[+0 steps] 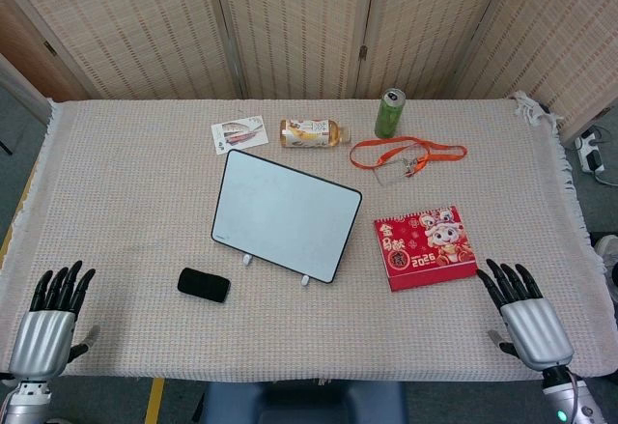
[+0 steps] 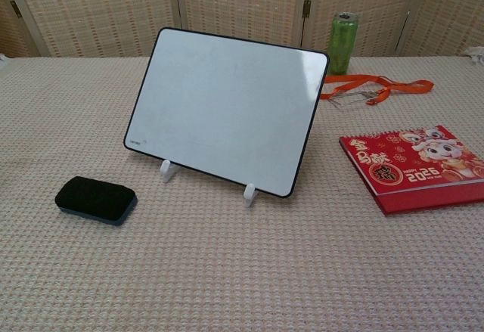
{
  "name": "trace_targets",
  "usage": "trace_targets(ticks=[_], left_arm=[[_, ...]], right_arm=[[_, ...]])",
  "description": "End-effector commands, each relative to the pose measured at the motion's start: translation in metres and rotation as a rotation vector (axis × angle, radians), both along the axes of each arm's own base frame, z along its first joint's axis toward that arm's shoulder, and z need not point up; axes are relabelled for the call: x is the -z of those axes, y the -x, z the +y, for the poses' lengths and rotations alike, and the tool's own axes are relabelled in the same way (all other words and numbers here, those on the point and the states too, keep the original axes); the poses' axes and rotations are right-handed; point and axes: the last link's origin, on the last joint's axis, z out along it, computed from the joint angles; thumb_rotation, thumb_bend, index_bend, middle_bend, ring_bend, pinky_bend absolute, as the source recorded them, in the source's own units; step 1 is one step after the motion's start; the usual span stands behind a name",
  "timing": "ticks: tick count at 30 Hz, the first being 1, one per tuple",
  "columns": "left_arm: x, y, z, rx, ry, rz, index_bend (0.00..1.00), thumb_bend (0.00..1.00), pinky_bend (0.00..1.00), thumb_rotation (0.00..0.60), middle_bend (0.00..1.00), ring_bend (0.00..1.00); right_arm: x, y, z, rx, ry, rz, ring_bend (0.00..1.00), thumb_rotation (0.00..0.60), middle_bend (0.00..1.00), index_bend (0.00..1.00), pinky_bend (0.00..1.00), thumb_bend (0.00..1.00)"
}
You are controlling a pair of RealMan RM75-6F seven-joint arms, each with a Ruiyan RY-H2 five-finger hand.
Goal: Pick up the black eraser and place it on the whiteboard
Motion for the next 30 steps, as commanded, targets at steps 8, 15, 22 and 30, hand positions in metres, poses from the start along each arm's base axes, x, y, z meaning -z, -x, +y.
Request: trace_targets(ticks=[8,15,22,30], left_arm=[[0.010,-0.010,0.003,0.071,0.183,-0.145,0.00,0.27,0.00,0.600,0.00,0.00],[0.022,-0.032,0.038,0.088,0.338,-0.246,0.00,0.28,0.60,0.600,0.68,0.58],[0.043,-0.053,0.076,0.022,0.409,-0.260,0.20,0.28,1.00,0.600,1.00,1.00],[0.063,-0.071,0.099,0.017,0.386,-0.162,0.35,0.28,1.00,0.600,1.00,1.00]], right_arm=[[0.004,0.000,0.001,0.004,-0.007,0.018,0.00,0.600,0.00,0.00,0.00,0.26],[0.013,-0.003,0.007,-0.026,-0.017,0.038,0.00,0.600,0.00,0.00,0.00,0.26],[0.014,-0.004,0.007,-0.030,-0.046,0.031,0.00,0.600,0.00,0.00,0.00,0.26],[0.015,-0.005,0.010,-0.037,-0.057,0.031,0.00,0.600,0.00,0.00,0.00,0.26]])
